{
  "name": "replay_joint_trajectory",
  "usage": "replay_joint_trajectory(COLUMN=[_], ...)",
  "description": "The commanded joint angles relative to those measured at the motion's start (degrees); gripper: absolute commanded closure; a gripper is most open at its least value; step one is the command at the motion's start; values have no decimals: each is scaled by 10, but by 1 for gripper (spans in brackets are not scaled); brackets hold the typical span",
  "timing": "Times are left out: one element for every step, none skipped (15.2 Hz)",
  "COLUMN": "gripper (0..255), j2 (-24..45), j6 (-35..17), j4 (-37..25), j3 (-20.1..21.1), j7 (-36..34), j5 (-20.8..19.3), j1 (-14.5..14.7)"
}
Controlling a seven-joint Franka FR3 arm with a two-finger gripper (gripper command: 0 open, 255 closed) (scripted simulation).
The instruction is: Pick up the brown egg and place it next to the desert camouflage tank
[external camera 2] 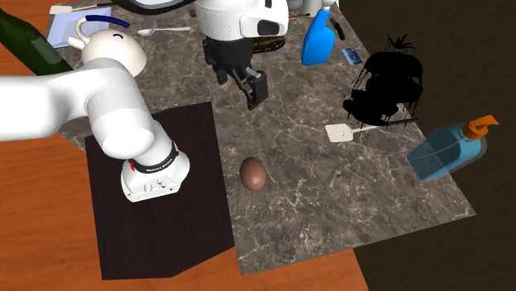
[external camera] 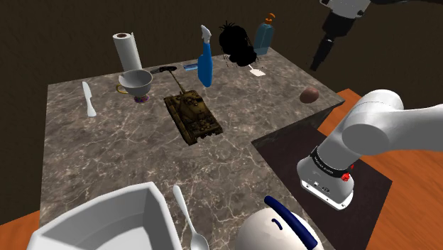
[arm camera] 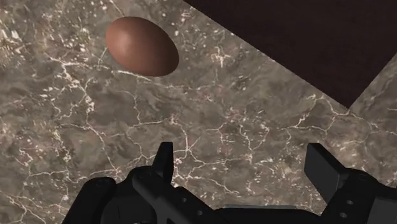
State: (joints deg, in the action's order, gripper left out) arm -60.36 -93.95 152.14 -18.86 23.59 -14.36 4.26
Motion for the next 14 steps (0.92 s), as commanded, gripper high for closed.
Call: replay_joint_trajectory(gripper=[0, 0, 0, 0, 0, 0, 0, 0, 0, 0, 0, 0, 0, 0], j2=[-18, -24, -28, -30, -30, -28, -24, -19, -12, -3, 7, 18, 30, 41], j6=[-9, -12, -16, -21, -26, -32, -38, -45, -53, -62, -71, -80, -90, -99], j4=[24, 33, 40, 46, 50, 53, 54, 54, 52, 49, 45, 39, 33, 25], j3=[-45, -68, -92, -117, -142, -168, -194, -221, -248, -275, -303, -331, -360, -387], j7=[73, 108, 143, 178, 213, 248, 283, 317, 352, 385, 419, 452, 485, 515], j5=[-32, -49, -67, -85, -103, -121, -140, -158, -175, -193, -209, -225, -241, -254], j1=[2, 3, 3, 4, 6, 8, 11, 16, 21, 29, 38, 49, 62, 77])
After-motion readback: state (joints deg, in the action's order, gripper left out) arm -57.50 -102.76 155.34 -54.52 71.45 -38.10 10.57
